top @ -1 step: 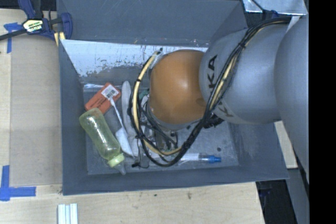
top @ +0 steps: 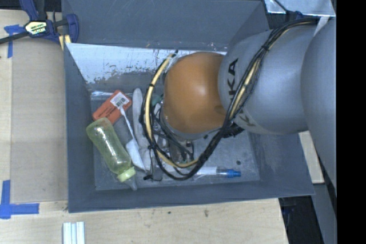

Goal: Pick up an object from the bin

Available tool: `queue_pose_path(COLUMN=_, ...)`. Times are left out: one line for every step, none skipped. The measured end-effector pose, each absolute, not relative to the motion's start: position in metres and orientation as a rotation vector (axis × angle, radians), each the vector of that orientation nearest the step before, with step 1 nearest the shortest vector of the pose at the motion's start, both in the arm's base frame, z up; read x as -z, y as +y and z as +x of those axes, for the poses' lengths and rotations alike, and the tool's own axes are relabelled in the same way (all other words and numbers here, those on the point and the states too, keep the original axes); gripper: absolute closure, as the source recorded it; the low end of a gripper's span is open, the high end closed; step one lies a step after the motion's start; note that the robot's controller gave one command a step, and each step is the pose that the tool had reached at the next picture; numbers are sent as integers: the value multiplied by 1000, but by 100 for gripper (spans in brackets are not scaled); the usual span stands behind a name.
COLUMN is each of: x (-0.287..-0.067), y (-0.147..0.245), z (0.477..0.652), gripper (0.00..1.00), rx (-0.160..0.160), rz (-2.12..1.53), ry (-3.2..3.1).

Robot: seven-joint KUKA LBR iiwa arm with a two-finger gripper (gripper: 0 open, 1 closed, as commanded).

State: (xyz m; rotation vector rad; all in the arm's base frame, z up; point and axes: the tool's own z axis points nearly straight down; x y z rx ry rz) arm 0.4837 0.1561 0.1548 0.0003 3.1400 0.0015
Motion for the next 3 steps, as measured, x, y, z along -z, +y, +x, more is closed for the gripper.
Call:
queue_pose_path(x=-108, y=109, z=497, gripper=0, rx=-3, rz=-118, ry=3132)
queue_pose_path(x=-76, y=95, z=494, gripper=0, rx=5, rz=-80, ry=3137)
queue_pose_path(x=-72, y=88, z=506, gripper=100, rx=-3, rz=-411, ry=3101)
